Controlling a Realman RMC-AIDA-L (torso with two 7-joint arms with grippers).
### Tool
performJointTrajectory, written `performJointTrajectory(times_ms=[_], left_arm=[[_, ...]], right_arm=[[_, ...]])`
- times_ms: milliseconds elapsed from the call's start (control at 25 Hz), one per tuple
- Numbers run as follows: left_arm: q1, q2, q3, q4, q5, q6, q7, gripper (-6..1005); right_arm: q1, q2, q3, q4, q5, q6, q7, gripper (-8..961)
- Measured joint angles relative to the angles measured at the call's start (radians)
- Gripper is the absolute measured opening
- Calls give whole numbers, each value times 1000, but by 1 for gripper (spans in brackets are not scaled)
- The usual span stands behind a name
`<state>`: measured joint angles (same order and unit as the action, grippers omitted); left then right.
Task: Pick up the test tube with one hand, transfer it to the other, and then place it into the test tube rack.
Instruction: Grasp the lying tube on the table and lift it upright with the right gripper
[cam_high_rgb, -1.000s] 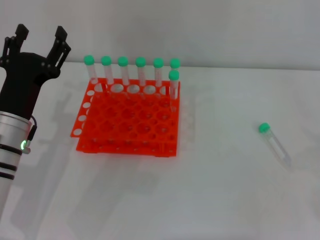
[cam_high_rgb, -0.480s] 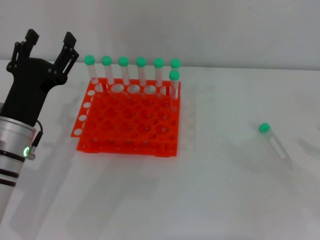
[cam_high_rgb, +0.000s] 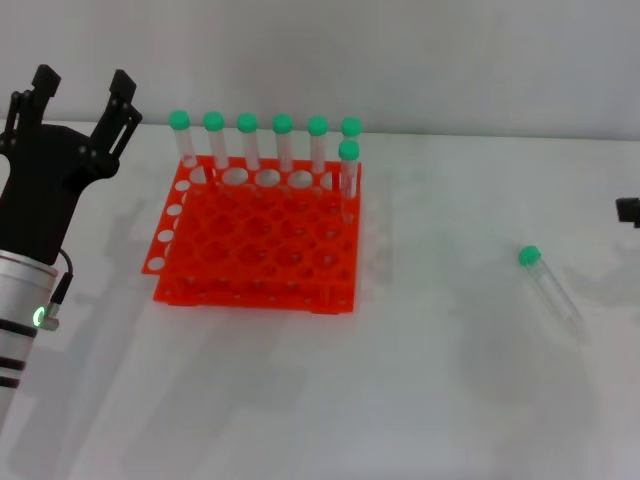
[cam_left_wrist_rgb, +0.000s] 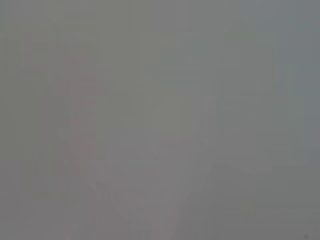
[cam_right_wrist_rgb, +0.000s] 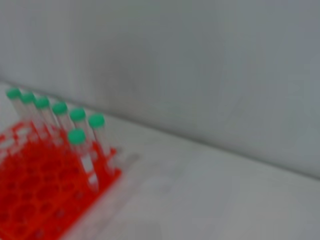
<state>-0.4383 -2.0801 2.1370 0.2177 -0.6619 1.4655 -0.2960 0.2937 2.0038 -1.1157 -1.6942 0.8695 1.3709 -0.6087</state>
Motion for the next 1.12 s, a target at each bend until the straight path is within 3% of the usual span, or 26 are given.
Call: performJointTrajectory(times_ms=[160,400,440,760,1120], left_arm=[[4,2,0,-4,2,3,4,859],[6,3,5,-12,3,5,5,857],[6,3,5,-17,3,5,5,857],[14,0,6,-26,21,7,0,854],[26,-1,6,-23,41,16,0,851]], right_arm=[[72,3,-66,-4,-144,42,118,812],[154,7,-142,36,-213,93,195,813],[189,7,-185,76,-264,96,228,813],[266,11,-313,244,-346,26,293,810],[326,10,-332,463,-390,-76,288,734]])
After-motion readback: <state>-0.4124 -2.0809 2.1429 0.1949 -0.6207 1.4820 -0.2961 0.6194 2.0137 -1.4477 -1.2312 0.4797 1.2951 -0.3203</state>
